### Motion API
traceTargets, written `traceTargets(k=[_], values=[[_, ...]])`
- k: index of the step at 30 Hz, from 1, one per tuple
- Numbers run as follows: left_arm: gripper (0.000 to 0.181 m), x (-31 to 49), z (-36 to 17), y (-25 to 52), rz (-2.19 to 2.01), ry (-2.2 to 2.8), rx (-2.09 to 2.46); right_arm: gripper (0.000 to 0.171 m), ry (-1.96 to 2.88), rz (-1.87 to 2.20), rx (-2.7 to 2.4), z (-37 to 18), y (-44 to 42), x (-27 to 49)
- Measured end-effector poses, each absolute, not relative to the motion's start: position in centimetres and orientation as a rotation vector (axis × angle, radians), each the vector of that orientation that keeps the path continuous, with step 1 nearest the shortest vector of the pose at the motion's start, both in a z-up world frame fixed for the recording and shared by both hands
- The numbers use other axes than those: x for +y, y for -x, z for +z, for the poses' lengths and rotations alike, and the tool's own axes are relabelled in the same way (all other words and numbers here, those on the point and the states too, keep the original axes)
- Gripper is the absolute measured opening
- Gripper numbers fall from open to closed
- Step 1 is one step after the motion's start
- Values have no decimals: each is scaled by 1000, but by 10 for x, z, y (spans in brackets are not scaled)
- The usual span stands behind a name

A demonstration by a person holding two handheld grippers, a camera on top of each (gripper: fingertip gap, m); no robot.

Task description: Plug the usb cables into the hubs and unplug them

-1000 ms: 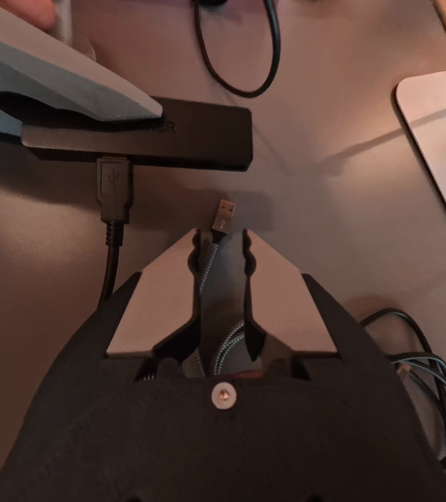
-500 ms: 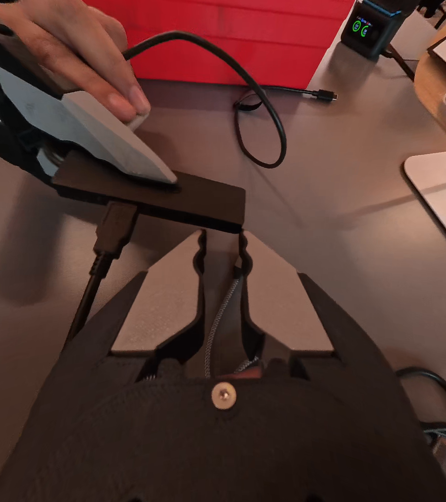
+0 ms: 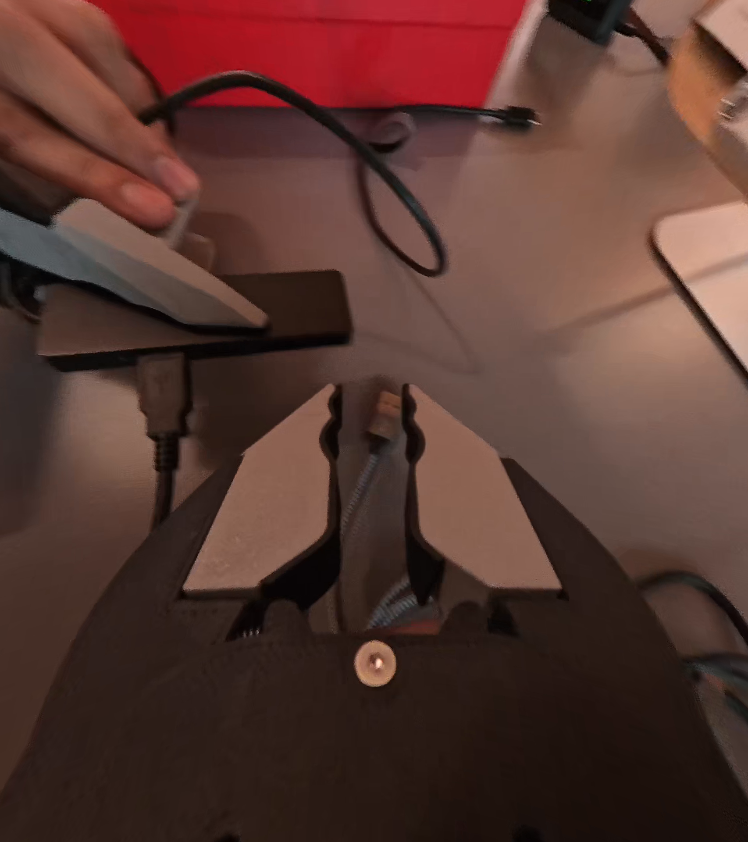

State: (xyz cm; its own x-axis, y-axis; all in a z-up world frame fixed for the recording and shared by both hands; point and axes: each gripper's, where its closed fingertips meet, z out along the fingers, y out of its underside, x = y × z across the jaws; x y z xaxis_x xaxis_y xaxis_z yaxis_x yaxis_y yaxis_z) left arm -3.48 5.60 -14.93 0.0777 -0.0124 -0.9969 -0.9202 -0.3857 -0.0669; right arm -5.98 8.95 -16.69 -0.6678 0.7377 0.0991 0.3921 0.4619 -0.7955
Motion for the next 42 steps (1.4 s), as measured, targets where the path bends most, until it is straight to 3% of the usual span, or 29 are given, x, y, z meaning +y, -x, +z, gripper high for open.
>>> traceTargets(k=[1,13,17,19,20,42], values=[[10,55,-149,39,1421,1563,939,29,1011,1037,-2245,-167,64,101],[9,57,-163,32,1401,1585,1028,43,1294,807,-2256,-202,62,105],[10,56,-161,33,1390,1589,1002,35,1327,834,-2227,-207,69,104],[10,56,-161,34,1397,1592,1003,14,1327,858,-2216,-207,71,105],[10,56,-161,35,1398,1593,1003,12,1307,856,-2226,-206,71,105],[9,57,-162,39,1352,1578,1019,10,775,914,-2410,-173,32,61]])
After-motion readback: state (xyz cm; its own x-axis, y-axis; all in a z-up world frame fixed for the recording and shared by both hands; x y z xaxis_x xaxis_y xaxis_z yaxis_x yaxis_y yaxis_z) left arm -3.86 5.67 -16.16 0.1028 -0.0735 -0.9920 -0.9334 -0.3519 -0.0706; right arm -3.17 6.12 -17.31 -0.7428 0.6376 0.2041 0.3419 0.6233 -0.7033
